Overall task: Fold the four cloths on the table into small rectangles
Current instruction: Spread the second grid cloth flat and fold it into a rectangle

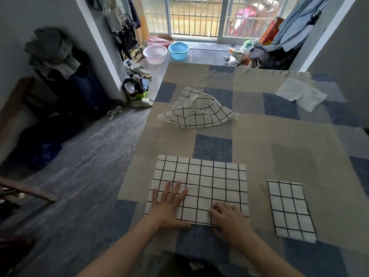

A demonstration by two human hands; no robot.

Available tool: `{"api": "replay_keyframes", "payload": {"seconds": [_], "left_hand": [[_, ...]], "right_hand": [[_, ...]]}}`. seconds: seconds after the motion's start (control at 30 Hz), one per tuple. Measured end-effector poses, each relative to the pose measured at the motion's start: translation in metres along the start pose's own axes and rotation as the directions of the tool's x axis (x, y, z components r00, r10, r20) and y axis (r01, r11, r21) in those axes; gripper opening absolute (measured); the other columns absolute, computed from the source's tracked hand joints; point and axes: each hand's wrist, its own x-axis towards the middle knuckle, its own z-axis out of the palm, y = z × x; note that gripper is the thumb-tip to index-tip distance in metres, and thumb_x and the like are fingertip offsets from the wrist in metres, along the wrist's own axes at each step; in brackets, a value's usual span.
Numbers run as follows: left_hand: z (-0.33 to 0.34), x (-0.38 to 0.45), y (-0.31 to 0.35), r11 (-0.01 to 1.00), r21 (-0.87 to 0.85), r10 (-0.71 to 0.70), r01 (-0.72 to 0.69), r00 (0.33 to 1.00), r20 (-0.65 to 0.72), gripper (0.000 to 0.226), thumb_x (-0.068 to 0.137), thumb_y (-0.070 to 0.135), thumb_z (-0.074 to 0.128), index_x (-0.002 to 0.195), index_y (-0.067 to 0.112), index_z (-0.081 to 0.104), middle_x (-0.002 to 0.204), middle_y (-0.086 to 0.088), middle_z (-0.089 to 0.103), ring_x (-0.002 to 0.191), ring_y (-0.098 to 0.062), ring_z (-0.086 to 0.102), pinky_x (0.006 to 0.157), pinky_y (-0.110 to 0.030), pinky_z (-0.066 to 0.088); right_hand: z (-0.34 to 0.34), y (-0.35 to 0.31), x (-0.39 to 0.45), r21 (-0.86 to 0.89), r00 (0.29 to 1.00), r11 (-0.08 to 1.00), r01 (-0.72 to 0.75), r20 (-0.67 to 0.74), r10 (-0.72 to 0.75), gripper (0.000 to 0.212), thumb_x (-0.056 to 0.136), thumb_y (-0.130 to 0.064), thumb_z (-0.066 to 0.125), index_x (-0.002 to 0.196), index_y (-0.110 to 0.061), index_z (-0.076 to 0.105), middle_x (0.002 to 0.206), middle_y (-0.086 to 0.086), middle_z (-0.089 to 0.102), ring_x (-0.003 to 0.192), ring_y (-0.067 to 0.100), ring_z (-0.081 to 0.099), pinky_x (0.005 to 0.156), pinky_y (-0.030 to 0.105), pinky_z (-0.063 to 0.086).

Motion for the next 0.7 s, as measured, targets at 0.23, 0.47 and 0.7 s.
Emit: {"api": "replay_keyframes", "payload": {"seconds": [0.23, 0.47, 0.7], "left_hand": [[-0.003, 0.001, 0.004, 0.999, 0.042, 0.007, -0.008, 1.000, 0.021, 0.124, 0.043, 0.100, 0.022, 0.136, 0.045, -0.038, 0.141, 0.012, -0.052, 0.129, -0.022, -0.050, 0.105, -0.062, -0.025], [-0.009, -0.023, -0.025, 0.987, -0.143, 0.013, -0.073, 0.923, -0.385, 0.051, 0.077, 0.027, 0.061, 0.123, 0.045, 0.048, 0.136, 0.016, 0.054, 0.123, -0.016, 0.054, 0.101, -0.042, 0.045], [-0.119, -0.074, -0.035, 0.720, -0.691, 0.093, -0.061, 0.996, 0.009, 0.025, 0.085, 0.036, 0.069, 0.089, 0.011, 0.073, 0.076, 0.016, 0.064, 0.070, 0.003, 0.056, 0.067, -0.019, 0.043]], "right_hand": [[-0.008, 0.020, 0.002, -0.166, 0.999, 0.986, -0.009, -0.050, 0.001, 0.029, 0.051, -0.020, 0.084, 0.074, -0.022, 0.067, 0.074, -0.002, 0.065, 0.067, 0.021, 0.066, 0.055, 0.035, 0.052], [-0.068, 0.049, -0.006, 0.128, 0.992, 0.986, -0.103, -0.061, 0.112, 0.005, 0.089, -0.025, 0.055, 0.089, -0.026, 0.060, 0.093, -0.009, 0.060, 0.084, 0.011, 0.058, 0.063, 0.021, 0.033], [-0.157, 0.102, -0.025, 0.442, 0.891, 0.886, -0.140, 0.446, -0.082, 0.025, 0.082, -0.031, 0.066, 0.068, -0.016, 0.052, 0.062, -0.009, 0.043, 0.057, 0.003, 0.039, 0.057, 0.023, 0.033]]}}
